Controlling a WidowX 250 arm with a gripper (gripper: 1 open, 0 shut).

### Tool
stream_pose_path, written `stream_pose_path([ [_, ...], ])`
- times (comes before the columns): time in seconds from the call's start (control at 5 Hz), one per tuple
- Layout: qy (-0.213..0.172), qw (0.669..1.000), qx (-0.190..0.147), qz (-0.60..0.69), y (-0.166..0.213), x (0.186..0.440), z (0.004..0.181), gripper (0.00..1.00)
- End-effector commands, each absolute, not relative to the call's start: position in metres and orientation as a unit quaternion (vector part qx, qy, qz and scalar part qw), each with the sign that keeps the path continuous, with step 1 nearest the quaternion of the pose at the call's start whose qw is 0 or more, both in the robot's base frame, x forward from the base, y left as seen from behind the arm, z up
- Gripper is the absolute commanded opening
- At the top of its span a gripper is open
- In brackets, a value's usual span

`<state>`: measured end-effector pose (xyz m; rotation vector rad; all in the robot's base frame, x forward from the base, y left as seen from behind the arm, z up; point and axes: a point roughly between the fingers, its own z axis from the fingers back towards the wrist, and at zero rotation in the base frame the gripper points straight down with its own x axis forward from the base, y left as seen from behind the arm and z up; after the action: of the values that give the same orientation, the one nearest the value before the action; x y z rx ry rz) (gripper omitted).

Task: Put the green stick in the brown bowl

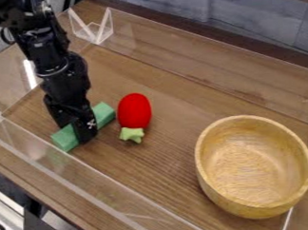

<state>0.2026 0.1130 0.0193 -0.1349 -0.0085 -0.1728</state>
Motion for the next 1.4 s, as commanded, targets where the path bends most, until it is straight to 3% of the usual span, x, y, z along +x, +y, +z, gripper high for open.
stream_pose_path([
  [0.0, -0.011, 0.994, -0.064, -0.084, 0.119, 0.207, 0.023, 1.00],
  [0.4, -0.006, 0.994, -0.070, -0.081, 0.120, 0.207, 0.022, 1.00],
  [0.6, -0.005, 0.995, -0.069, -0.078, 0.120, 0.207, 0.021, 0.00],
  [1.2, -0.002, 0.998, -0.060, -0.036, 0.117, 0.206, 0.035, 0.00],
])
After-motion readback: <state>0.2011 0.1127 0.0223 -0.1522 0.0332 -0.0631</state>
